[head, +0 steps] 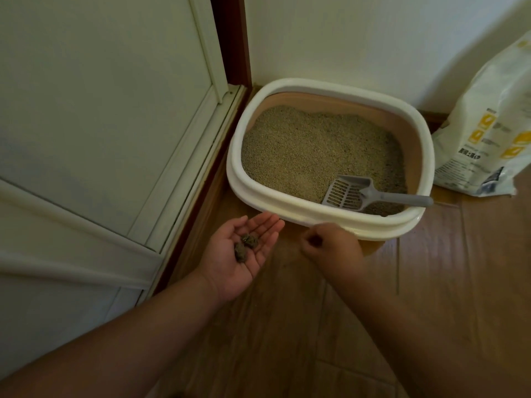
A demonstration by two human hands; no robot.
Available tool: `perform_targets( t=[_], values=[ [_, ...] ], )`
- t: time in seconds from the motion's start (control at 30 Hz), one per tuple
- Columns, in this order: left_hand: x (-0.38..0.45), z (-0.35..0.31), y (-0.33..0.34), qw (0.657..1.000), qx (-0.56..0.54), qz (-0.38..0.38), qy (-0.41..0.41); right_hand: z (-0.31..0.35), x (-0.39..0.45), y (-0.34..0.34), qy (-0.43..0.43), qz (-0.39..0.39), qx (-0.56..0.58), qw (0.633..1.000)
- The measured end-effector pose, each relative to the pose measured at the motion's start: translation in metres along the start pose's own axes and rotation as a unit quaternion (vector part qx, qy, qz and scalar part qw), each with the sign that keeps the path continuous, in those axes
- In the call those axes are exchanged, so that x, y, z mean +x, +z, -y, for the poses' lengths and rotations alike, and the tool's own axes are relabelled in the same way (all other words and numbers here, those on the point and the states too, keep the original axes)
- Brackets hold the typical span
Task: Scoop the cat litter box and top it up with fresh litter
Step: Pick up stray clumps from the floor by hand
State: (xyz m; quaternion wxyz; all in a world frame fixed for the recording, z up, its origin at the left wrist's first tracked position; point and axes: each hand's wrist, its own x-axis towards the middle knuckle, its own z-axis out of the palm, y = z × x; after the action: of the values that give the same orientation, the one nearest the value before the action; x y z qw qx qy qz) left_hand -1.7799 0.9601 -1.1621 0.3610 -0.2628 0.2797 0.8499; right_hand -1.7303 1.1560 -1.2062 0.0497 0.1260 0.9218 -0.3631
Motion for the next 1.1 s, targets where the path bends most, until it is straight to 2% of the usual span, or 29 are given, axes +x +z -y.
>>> perform_targets(
  t=[0.07, 0.1, 0.27, 0.57, 0.7, 0.83, 0.9, 1.0, 1.1],
  values=[
    [0.001, 0.005, 0.004, 1.0, -0.001, -0.001, -0.001, 0.018, -0.006, -0.023, -0.049, -0.084, 0.046, 0.994],
    [0.002, 0.007, 0.007, 1.0, -0.001, -0.001, -0.004, 0.029, -0.008, -0.033, -0.075, -0.098, 0.06, 0.991],
    [0.003, 0.022, 0.021, 1.0, 0.017, 0.009, -0.022, 0.067, -0.007, -0.052, -0.174, -0.024, 0.039, 0.984],
    [0.003, 0.028, 0.034, 0.998, -0.016, 0.033, -0.055, 0.066, -0.013, -0.056, -0.279, 0.054, -0.003, 0.959],
    [0.004, 0.025, 0.031, 0.998, -0.008, 0.053, -0.025, 0.065, -0.014, -0.059, -0.221, 0.013, 0.064, 0.973],
    [0.001, 0.022, 0.03, 0.998, 0.012, 0.053, -0.016, 0.071, -0.015, -0.056, -0.203, 0.032, 0.064, 0.977],
    [-0.001, 0.018, 0.03, 0.999, -0.002, 0.054, -0.007, 0.072, -0.017, -0.054, -0.186, 0.016, 0.107, 0.977],
    [-0.003, 0.011, 0.029, 0.999, -0.03, 0.043, 0.01, 0.063, -0.019, -0.056, -0.103, -0.05, 0.192, 0.975],
    [-0.006, 0.004, 0.032, 0.998, -0.037, 0.038, 0.03, 0.055, -0.019, -0.062, -0.035, -0.08, 0.244, 0.966]
  ],
)
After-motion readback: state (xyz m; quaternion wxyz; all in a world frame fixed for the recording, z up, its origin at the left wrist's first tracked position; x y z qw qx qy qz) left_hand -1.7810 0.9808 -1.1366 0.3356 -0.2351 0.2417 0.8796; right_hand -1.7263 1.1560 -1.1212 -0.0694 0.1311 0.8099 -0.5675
